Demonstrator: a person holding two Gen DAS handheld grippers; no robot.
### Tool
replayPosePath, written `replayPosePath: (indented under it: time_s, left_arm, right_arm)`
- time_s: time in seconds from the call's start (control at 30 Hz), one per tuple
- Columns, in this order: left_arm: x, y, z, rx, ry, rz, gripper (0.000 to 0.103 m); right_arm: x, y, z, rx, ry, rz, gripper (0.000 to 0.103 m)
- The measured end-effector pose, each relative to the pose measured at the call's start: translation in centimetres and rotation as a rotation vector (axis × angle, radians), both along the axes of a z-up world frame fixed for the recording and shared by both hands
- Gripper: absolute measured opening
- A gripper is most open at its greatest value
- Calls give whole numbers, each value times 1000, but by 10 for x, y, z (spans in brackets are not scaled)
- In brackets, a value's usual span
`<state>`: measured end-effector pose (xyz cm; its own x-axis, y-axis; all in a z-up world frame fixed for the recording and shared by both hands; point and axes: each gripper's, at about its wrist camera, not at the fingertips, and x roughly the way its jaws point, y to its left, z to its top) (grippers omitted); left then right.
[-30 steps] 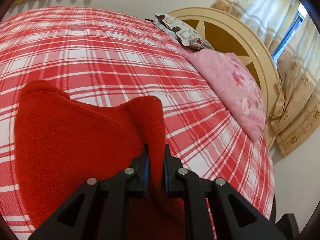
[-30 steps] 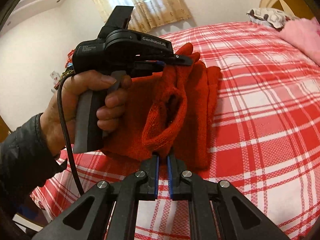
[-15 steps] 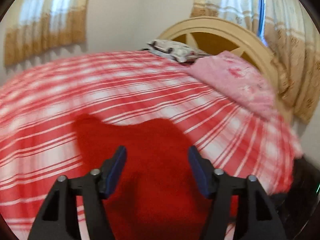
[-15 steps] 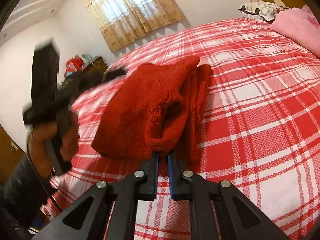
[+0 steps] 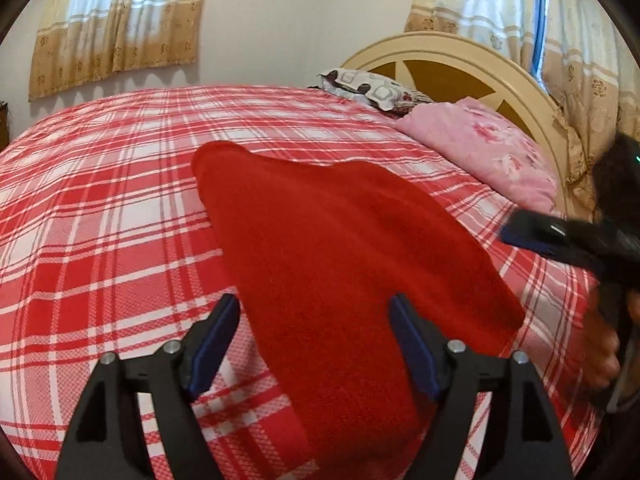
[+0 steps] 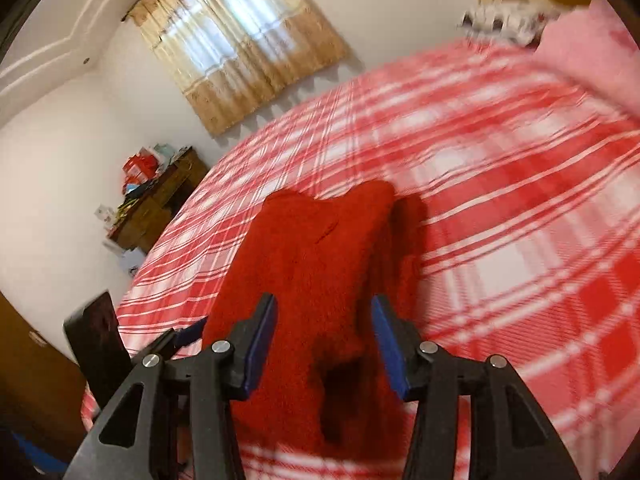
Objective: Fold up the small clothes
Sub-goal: 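Open both tools and release the folded side onto the sweater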
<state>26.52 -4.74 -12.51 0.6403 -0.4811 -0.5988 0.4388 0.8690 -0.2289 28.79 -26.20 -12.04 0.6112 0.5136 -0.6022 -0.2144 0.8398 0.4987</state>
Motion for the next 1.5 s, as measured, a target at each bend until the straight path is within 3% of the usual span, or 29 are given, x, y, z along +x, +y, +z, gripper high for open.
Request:
replayPosePath:
  time_s: [0.03, 0.07, 0.1, 0.2, 0.33, 0.47, 0.53, 0.6, 0.63, 0.8, 0.9, 1.0, 1.13, 1.2, 1.37, 1.5]
  left_arm:
    - [-1, 0, -1, -3, 1, -3, 95]
    - [-1, 1, -2, -8, 2, -1, 97]
    - [0, 2, -2, -16, 6, 0, 97]
    - [2, 8, -5, -45, 27, 14, 97]
    - [8, 15, -12, -76, 82, 29, 103]
    - [14, 7, -21, -46, 149, 15, 103]
    - [12, 5, -21, -31, 142, 21, 103]
    - [12, 0, -22, -2, 153, 30, 103]
    - [12, -2, -23, 3, 157, 22, 103]
    - [11, -4, -23, 20, 155, 19, 103]
    - [11, -1, -24, 11, 159, 16, 103]
    - [10, 4, -24, -17, 162, 14, 103]
    - [9, 14, -24, -62, 162, 25, 103]
    - [9, 14, -25, -63, 165, 30, 103]
    - [11, -4, -26, 39, 163, 36, 103]
    - [10, -2, -27, 43, 164, 38, 103]
  right_arm:
    - [8, 1, -4, 4, 29, 8, 48]
    - [13, 5, -8, -4, 54, 18, 21]
    - [16, 11, -10, -38, 65, 25, 11]
    - [9, 8, -2, -108, 16, -10, 10]
    - [9, -11, -10, -118, 56, -39, 9]
    - [15, -9, -20, -153, 99, -18, 10]
    - [16, -8, -14, -159, 91, -10, 17]
    - [20, -9, -5, -192, 69, -46, 45]
    - [23, -10, 0, -199, 54, -60, 46]
    - [38, -1, 24, -197, -21, -69, 46]
    - [38, 32, 28, -167, -42, 82, 46]
    - [38, 61, 6, -283, 36, 167, 46]
    - [45, 36, -12, -296, 53, 92, 44]
    - [49, 21, -17, -243, 63, 87, 43]
    - [50, 32, -14, -316, 47, 123, 43]
    - [50, 54, 9, -369, 4, 111, 45]
